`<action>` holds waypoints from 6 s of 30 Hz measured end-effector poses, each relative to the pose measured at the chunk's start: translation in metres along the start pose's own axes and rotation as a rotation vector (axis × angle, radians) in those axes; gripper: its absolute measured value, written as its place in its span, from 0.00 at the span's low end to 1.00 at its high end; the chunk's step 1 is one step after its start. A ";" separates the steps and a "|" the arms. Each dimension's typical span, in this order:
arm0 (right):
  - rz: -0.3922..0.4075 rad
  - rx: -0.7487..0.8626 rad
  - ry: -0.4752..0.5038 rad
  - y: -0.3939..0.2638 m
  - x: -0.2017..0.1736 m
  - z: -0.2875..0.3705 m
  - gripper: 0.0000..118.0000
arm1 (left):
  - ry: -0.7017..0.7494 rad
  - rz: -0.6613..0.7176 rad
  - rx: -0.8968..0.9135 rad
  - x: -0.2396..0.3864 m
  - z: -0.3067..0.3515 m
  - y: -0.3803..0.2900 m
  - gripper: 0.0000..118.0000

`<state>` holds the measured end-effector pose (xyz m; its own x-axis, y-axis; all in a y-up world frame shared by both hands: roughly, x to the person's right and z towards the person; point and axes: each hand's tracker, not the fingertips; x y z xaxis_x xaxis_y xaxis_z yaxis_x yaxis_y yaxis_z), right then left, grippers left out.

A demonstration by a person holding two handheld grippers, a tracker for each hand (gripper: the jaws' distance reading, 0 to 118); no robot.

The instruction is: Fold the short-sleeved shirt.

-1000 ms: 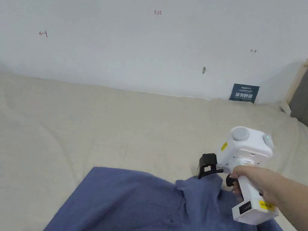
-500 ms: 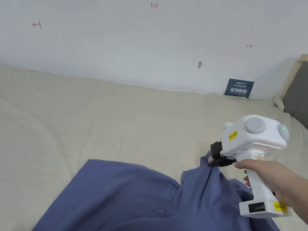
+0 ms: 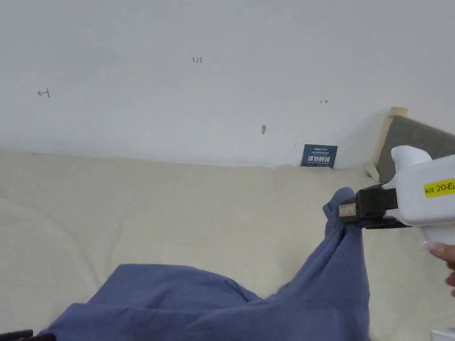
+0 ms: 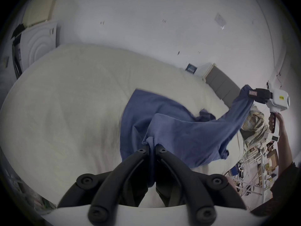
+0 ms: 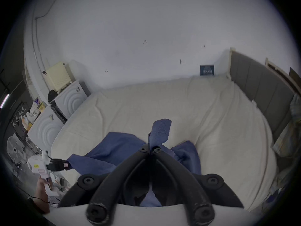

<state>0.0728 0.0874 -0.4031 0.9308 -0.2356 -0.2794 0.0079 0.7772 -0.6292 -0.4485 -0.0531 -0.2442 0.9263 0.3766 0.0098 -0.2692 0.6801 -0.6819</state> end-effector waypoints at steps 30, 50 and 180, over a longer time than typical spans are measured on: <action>0.278 0.528 -0.415 0.327 -0.103 0.055 0.00 | 0.136 -0.191 0.421 0.104 -0.005 0.334 0.05; 0.279 0.379 -0.289 0.252 -0.102 0.031 0.00 | 0.186 -0.267 0.340 0.099 -0.001 0.254 0.05; -0.019 -0.416 -0.063 0.005 0.063 -0.212 0.02 | 0.302 -0.041 -0.372 -0.077 -0.198 0.147 0.00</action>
<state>0.0541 -0.0474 -0.5774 0.9527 -0.2008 -0.2281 -0.1113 0.4680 -0.8767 -0.5067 -0.1068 -0.4898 0.9841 0.1168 -0.1335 -0.1696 0.3983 -0.9014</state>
